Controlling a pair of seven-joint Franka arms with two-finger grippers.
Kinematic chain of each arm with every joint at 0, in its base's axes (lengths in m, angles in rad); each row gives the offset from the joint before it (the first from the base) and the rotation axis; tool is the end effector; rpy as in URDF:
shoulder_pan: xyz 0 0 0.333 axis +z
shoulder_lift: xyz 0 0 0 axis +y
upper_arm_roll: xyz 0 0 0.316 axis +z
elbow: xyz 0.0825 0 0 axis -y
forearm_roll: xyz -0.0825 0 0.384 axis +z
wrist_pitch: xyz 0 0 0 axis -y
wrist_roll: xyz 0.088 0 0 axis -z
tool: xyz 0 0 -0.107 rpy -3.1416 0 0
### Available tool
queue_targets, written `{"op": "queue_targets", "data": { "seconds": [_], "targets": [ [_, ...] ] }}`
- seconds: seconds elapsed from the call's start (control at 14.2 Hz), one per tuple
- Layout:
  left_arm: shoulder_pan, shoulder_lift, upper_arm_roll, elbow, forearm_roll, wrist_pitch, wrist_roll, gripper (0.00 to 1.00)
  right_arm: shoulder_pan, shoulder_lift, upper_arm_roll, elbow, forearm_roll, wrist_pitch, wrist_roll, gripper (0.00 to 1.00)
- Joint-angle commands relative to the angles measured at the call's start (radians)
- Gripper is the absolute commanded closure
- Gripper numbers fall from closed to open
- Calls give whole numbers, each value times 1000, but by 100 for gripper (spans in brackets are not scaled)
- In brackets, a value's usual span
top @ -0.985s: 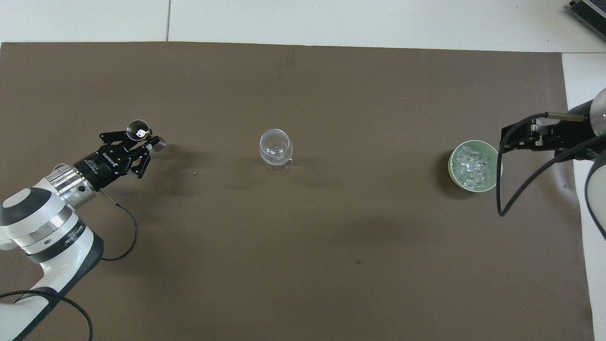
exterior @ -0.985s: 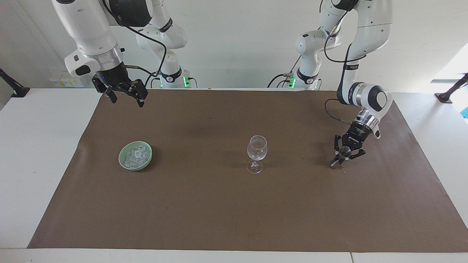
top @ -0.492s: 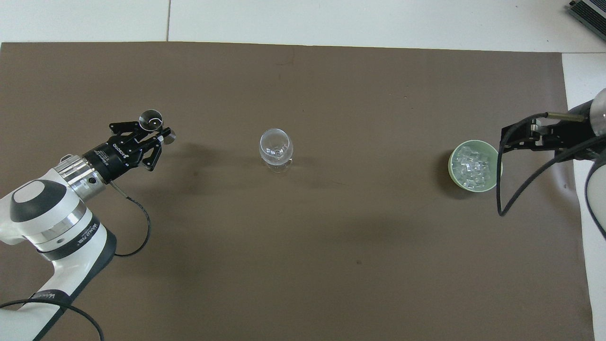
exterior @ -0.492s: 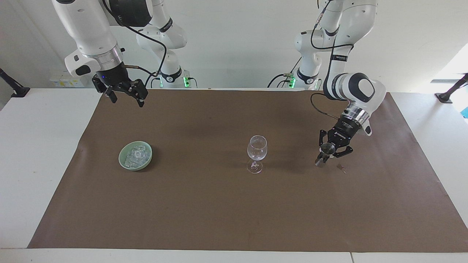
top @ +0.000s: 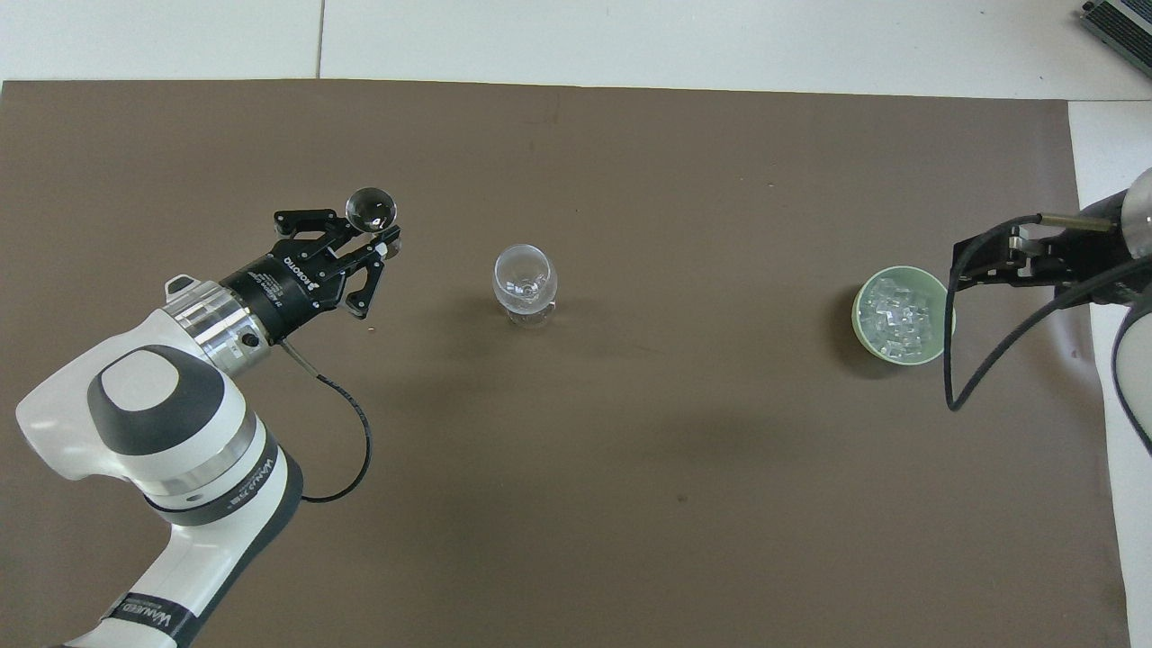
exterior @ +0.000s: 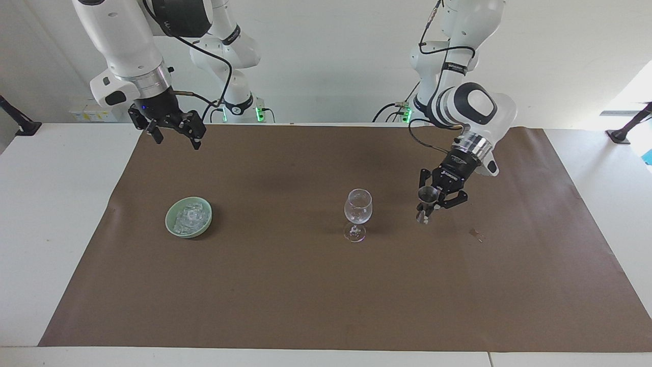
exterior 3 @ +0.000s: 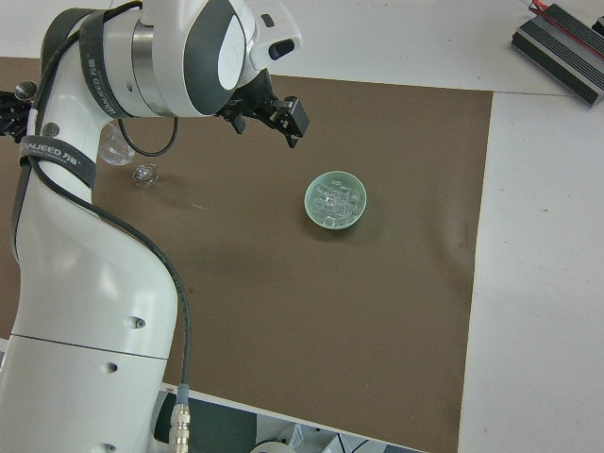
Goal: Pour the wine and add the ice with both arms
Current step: 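Carry the jigger with the left gripper to the clear glass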
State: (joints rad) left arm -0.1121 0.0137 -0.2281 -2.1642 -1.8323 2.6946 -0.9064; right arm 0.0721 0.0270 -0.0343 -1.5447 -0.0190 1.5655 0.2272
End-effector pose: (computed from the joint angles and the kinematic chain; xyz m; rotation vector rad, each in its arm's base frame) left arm 0.5338 -0.1547 0.4129 0.9533 1.7932 -0.4220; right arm 0.5621 0.0195 0.6213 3.1070 -0.2952 -0.0055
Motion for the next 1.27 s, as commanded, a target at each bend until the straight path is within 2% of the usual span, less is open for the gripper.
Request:
{"op": "queue_targets", "data": {
  "seconds": [0.0,0.7,1.2],
  "targets": [
    [-14,6,-40,32,-22,62,-3,100,-6,-18,2,-21,19,4,-22,0],
    [-135,49,-62,93,-4,220,11,100,-6,-18,2,-21,17,4,-22,0],
    [-165,75,-62,116,27,267,144,100,-6,-18,2,-21,19,4,-22,0]
  ]
}}
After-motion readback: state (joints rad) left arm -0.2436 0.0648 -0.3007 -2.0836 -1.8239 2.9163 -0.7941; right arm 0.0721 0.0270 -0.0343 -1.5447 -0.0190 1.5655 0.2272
